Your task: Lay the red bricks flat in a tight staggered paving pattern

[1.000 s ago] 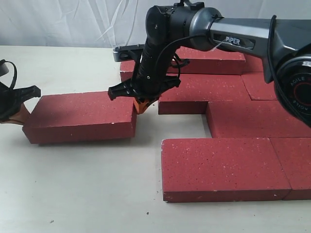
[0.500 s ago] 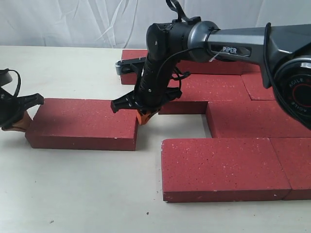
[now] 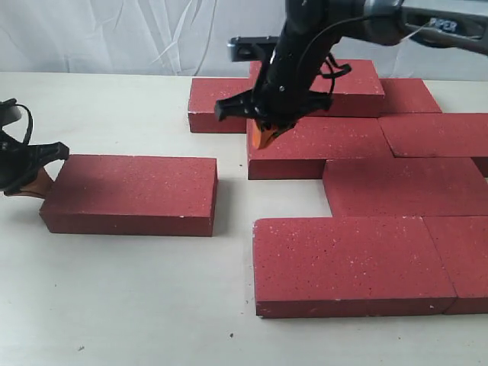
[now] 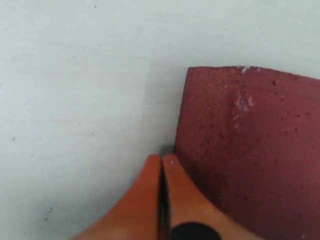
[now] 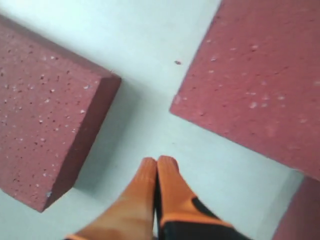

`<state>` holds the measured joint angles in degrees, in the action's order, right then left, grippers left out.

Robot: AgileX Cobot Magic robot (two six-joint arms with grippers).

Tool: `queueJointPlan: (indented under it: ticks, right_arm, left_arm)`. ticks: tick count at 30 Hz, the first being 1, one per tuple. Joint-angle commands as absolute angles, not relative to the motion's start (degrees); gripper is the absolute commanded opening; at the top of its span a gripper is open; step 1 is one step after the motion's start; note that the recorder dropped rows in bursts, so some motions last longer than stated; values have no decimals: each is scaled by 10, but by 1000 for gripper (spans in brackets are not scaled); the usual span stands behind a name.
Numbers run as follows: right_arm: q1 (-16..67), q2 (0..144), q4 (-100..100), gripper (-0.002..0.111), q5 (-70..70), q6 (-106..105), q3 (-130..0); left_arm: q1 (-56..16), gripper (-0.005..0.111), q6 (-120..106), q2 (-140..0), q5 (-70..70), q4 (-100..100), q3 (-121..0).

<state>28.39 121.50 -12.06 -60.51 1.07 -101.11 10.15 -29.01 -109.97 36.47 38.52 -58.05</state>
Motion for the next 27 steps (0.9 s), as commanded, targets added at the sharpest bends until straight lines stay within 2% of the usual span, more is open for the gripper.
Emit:
queueJointPlan:
  ticks: [1, 10, 27]
  right_arm:
    - [244, 1164, -120, -1, -609, 6, -997]
    - [224, 1120, -158, -1, -484, -5, -837]
    - [297, 1208, -215, -1, -423, -34, -830]
  left_arm:
    - [68, 0, -309, -1100, 359, 388, -584]
    - [17, 0, -350, -1100, 345, 376, -584]
    - [17, 0, -346, -1100, 314, 353, -584]
